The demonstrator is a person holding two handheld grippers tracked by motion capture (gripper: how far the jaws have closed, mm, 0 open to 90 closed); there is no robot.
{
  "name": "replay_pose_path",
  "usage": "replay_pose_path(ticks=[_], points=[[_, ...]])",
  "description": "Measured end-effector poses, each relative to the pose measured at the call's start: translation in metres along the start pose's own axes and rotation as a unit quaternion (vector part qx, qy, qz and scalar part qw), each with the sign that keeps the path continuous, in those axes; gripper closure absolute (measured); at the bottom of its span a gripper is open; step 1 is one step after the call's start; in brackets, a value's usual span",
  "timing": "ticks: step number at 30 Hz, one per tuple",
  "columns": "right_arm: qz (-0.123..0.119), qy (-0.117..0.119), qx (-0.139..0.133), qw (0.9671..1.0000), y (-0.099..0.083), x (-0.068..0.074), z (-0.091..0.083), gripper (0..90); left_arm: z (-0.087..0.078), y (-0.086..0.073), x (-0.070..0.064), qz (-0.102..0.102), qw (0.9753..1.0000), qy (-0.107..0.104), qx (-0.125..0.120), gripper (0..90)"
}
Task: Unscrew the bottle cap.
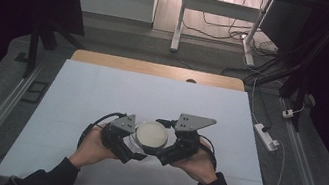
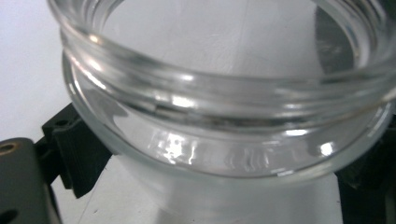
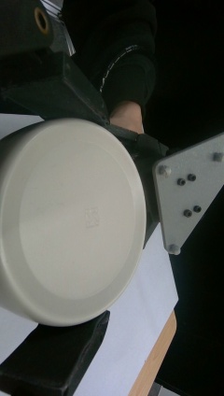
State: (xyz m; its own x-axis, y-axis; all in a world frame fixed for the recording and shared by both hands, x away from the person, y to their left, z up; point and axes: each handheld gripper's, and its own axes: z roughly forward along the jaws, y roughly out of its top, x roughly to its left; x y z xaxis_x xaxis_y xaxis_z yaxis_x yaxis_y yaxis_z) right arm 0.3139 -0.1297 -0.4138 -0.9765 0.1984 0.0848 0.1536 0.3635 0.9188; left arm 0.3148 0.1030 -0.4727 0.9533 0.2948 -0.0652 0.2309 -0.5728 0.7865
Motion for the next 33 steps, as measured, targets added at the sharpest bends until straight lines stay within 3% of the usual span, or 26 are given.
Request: replay_pose_path(ticks=[13, 33], points=[[-0.004, -0.006, -0.003, 1.0000, -0.003, 0.006, -0.003, 7.4, -0.003, -0.002, 0.012, -0.019, 0.9993, 0.029, -0.008, 7.7], [-0.003, -0.019, -0.009, 0.9998, -0.017, 0.021, -0.010, 7.4, -0.004, 0.006, 0.029, -0.031, 0.9978, 0.052, -0.025, 7.7]])
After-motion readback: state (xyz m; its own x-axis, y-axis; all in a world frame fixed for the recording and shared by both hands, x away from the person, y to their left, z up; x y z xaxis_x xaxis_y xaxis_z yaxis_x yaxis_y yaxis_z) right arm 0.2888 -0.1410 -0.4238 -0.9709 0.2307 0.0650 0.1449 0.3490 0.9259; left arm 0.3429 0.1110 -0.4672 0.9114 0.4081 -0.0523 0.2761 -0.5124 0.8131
